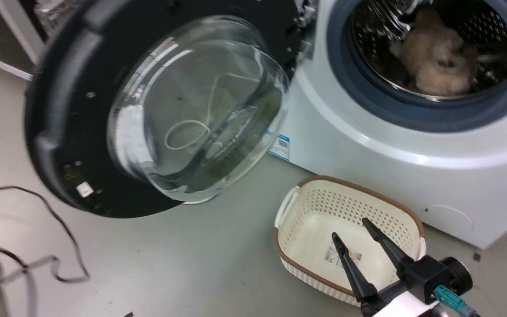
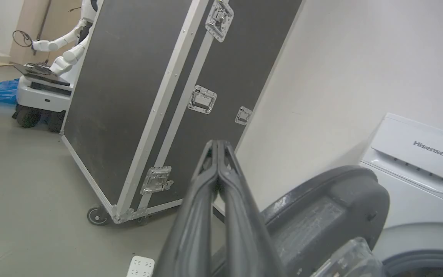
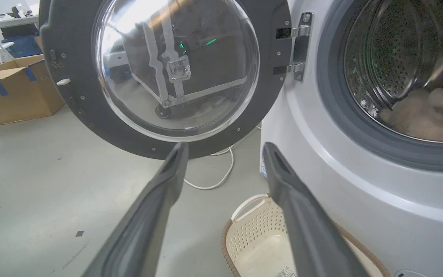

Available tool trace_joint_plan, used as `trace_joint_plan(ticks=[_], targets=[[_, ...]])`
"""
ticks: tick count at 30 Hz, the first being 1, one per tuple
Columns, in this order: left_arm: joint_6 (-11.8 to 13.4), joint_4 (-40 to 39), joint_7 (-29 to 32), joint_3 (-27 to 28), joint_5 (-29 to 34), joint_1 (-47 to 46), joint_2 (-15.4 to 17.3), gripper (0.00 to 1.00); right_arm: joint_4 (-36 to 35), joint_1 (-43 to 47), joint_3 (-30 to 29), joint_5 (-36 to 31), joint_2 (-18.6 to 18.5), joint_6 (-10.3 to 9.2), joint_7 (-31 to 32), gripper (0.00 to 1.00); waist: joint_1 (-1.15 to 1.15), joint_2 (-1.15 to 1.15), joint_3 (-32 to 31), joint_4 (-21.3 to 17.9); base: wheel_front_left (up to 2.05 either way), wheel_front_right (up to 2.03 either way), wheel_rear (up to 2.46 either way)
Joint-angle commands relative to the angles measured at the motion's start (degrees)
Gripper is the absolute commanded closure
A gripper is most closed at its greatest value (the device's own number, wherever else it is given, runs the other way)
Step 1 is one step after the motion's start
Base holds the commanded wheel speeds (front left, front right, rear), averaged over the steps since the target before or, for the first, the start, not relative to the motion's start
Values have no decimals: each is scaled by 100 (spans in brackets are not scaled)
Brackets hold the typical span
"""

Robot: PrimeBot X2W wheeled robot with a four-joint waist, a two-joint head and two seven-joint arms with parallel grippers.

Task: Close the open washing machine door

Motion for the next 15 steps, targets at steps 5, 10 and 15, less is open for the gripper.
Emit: trace_joint_plan(ticks=[5, 10, 15], targets=[[462, 1331, 1269, 595, -982, -775, 388, 100, -41, -106, 23, 20, -231, 5, 8, 0, -1, 0, 232, -361, 0, 0, 0], [647, 2011, 2013, 886, -1596, -1070, 500, 100, -38, -99, -4, 59, -328, 5, 5, 0, -1, 0, 274, -490, 0, 0, 0], [641, 2377, 3094, 1219, -2537, -1188, 449, 100, -9, -95, 3, 88, -335, 5, -3, 0, -1, 0, 245, -598, 0, 0, 0]])
